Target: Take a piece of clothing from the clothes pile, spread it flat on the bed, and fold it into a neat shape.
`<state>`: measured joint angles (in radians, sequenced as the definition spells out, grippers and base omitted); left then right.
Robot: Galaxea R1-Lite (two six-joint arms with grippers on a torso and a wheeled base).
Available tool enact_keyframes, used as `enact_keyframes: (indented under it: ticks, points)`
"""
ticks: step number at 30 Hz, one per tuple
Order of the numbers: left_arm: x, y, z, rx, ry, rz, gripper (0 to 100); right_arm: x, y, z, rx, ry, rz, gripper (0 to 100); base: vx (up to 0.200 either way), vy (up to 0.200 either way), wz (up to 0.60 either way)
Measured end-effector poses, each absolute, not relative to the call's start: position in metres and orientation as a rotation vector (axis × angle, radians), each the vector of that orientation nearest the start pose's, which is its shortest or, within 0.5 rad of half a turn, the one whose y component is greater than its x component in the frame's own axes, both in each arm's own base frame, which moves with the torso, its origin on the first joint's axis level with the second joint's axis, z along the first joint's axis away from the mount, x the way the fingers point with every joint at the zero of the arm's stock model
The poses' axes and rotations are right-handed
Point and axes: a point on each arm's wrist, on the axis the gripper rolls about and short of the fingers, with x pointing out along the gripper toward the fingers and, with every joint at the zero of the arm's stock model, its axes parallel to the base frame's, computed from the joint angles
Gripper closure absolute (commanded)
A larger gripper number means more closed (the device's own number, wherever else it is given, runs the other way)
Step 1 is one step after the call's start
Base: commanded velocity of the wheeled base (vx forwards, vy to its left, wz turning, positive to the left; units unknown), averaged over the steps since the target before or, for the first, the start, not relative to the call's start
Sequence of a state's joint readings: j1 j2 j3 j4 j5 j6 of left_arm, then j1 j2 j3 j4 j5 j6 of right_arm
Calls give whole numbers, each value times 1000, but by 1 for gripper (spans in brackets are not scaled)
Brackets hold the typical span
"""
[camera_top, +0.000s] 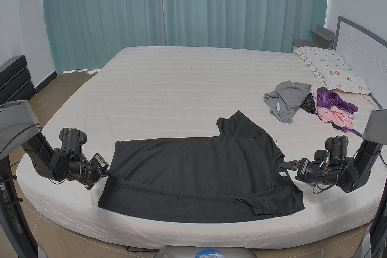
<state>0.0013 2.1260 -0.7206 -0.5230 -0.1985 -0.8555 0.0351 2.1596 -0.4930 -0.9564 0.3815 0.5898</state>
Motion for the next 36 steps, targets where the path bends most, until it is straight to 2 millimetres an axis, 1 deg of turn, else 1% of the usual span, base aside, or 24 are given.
enact_keyframes:
  ticks: [7,20,26,36]
  points:
    - [328,1,20,-913,884,221,100,300,19,1,647,781,205,0,0,0,0]
    - [327,1,19,-912,892,222,100,306,25,-11,585,816,312,0,0,0,0]
    - [326,0,19,-911,897,223,100,305,19,-20,580,835,320,0,0,0,0]
    - [326,-1,18,-910,900,221,100,301,18,-31,572,873,345,0,0,0,0]
